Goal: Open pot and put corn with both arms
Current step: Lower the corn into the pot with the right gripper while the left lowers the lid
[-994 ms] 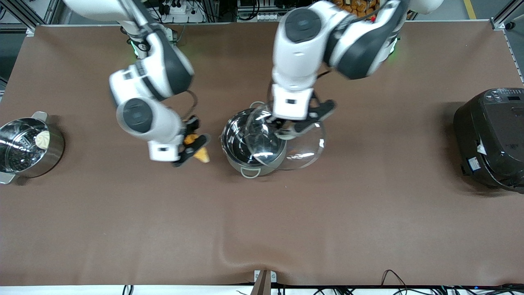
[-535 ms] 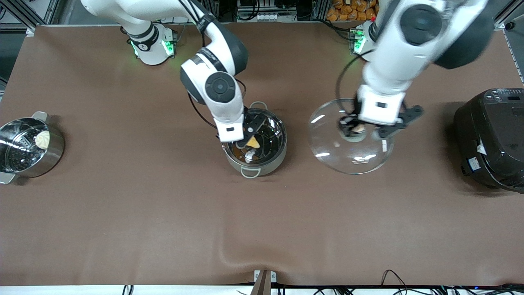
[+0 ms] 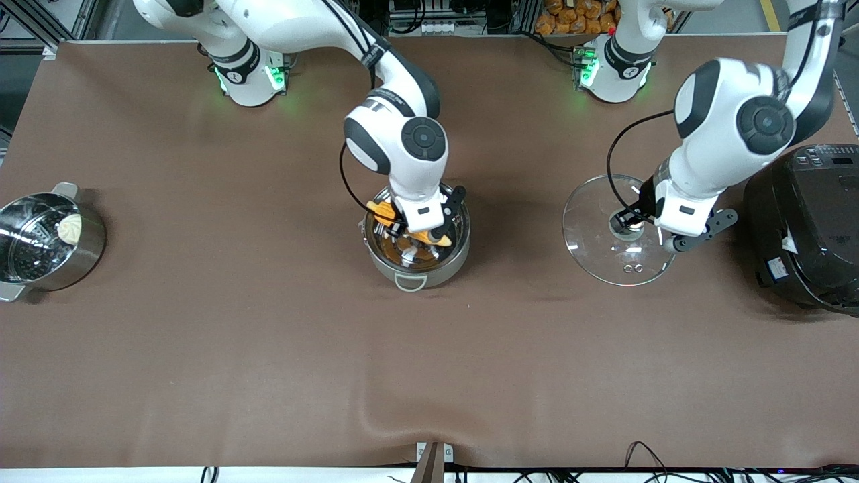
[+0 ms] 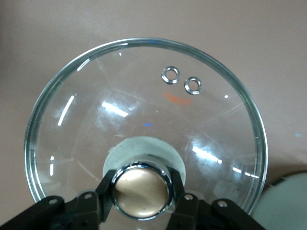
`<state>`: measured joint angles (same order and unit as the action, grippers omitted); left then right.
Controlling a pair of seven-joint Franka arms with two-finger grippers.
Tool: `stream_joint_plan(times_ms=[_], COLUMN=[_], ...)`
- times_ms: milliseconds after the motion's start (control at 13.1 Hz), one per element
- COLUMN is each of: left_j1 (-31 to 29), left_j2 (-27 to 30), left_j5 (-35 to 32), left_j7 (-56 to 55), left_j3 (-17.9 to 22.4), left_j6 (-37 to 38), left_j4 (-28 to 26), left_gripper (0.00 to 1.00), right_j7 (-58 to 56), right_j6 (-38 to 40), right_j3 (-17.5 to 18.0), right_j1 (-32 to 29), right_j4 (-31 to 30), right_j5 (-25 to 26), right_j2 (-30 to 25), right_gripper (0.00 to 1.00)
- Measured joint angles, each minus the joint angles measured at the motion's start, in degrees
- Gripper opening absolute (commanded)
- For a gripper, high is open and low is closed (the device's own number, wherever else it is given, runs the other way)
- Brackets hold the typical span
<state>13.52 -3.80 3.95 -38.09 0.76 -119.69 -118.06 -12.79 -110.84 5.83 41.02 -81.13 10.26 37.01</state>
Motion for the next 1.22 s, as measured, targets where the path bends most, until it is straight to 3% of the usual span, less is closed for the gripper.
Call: stream_joint_plan(times_ms=[382,688,765,918,1224], left_j1=[-2.63,-2.58,-2.54,-2.51,-2.48], left_j2=[-1.87,-7.05,-8.26,-10.45,-12.55], left_j5=[0.00,0.00,0.00,0.00,0.00], left_j7=[2.56,2.56,2.56,2.56,2.56], left_j3=[-0.19,-0.61,-0.65,-0.68,-0.73], left_j6=[-15.77,-25.24,-26.43,-28.42,-29.38], left_j4=[-11.81,-14.98,-15.02,-15.06,-15.07], left_gripper=[0.00,0.00,0.00,0.00,0.00], right_j7=[3.57,3.64,3.64,3.64,3.78], right_j6=[-1.05,-1.02,-1.00,-1.00,-0.85], right_j3=[-0.09,-0.52,-0.58,-0.74,-1.06], right_j1=[2.24,2.26,2.26,2.25,2.18], right_j4=[0.51,0.83,0.90,0.99,0.99], right_j5=[1.29,3.24,3.34,3.38,3.39], right_j2=[1.38,1.38,1.38,1.38,1.38], right_gripper=[0.00,0.00,0.16,1.00,1.00])
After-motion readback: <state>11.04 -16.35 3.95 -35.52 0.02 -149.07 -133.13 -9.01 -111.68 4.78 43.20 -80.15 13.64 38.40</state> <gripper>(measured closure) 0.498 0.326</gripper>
